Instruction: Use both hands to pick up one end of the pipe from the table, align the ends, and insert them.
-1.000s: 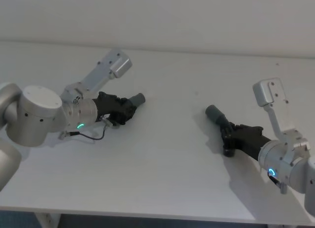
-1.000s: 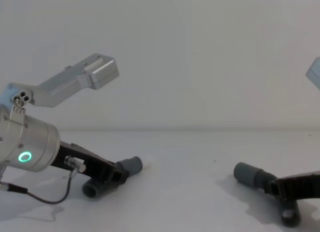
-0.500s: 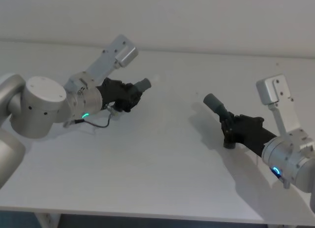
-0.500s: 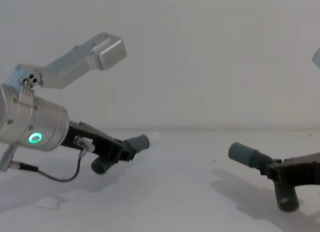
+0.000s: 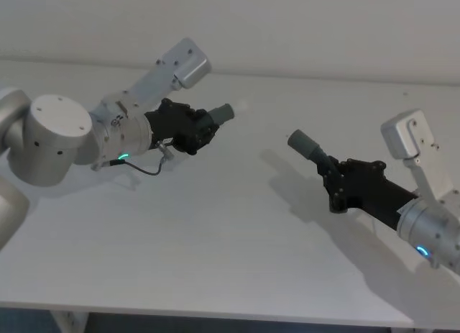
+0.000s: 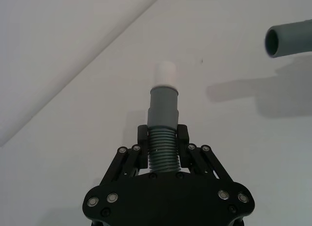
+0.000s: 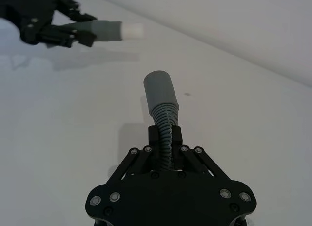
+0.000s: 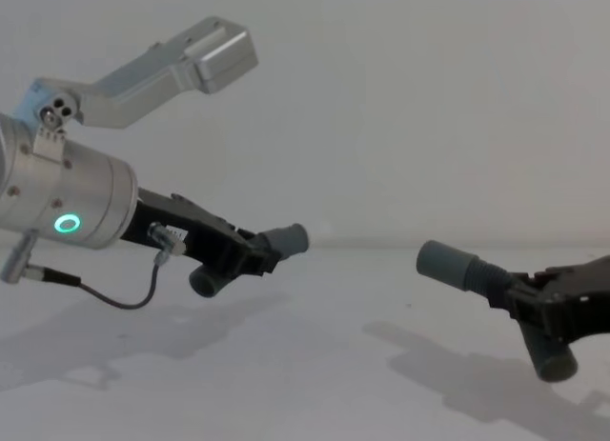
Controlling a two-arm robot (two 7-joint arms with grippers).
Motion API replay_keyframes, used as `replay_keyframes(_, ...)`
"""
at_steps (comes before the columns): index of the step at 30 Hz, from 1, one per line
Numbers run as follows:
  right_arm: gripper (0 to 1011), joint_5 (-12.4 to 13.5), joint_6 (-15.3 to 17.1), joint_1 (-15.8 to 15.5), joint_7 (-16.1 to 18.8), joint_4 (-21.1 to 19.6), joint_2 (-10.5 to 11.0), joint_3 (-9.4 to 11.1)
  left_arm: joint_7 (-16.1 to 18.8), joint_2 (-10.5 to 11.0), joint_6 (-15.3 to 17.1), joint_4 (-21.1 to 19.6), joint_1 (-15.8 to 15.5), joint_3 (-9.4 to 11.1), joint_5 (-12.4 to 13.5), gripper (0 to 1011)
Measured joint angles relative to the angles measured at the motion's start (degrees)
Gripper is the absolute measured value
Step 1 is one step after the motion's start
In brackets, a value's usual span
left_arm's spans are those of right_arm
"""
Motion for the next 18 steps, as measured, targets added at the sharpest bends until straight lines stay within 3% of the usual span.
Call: replay_keyframes(18,137,0.25,-11.67,0.18,12.88,0.65,10.42,-1.30,-9.72,6.22,-2.64,-3.57,-1.80,2.58,-0.25,333)
